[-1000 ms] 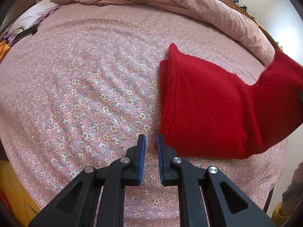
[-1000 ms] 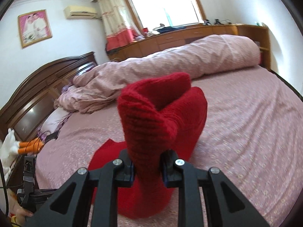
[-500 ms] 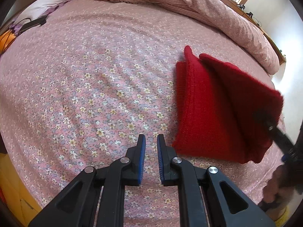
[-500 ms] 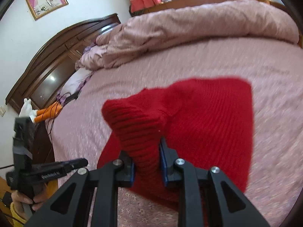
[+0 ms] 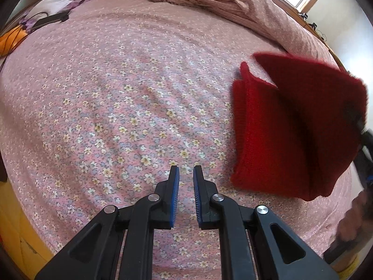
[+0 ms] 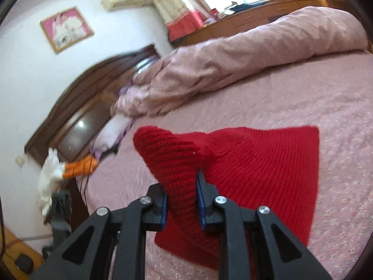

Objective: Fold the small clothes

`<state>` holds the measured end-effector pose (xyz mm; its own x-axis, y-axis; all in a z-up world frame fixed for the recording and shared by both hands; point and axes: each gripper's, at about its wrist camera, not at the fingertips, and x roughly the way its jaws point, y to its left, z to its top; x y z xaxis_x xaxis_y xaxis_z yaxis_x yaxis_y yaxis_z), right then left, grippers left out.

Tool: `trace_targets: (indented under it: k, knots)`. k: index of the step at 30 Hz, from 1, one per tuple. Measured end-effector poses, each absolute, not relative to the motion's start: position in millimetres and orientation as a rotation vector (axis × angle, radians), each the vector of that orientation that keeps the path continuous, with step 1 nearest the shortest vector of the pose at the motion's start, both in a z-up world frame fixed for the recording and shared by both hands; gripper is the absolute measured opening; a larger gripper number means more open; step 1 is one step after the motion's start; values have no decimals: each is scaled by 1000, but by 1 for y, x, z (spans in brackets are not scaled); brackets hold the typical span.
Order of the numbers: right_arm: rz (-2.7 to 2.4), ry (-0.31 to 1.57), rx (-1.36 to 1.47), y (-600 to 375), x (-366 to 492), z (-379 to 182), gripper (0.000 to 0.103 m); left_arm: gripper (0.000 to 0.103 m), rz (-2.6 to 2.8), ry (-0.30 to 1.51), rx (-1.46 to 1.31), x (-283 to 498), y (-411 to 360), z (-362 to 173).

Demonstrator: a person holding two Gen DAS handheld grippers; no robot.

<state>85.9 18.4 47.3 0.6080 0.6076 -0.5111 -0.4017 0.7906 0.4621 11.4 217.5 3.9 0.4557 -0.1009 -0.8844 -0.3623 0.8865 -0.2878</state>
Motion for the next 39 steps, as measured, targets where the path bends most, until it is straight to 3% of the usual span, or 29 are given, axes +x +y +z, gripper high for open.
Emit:
trace_targets:
  k: [5, 11, 18, 39]
  knots:
    - [620, 839, 270, 47, 84, 2, 21, 6, 183, 1099, -489, 6, 227, 0]
    - [598, 852, 241, 50, 77, 7, 27, 6, 189, 1097, -494, 1, 229, 3]
    - [629, 886, 329, 36, 60, 16, 50, 6, 168, 1068, -469, -1, 220, 24]
    - [443, 849, 458, -60, 31, 40, 51, 7, -79, 971, -324, 57, 141, 104]
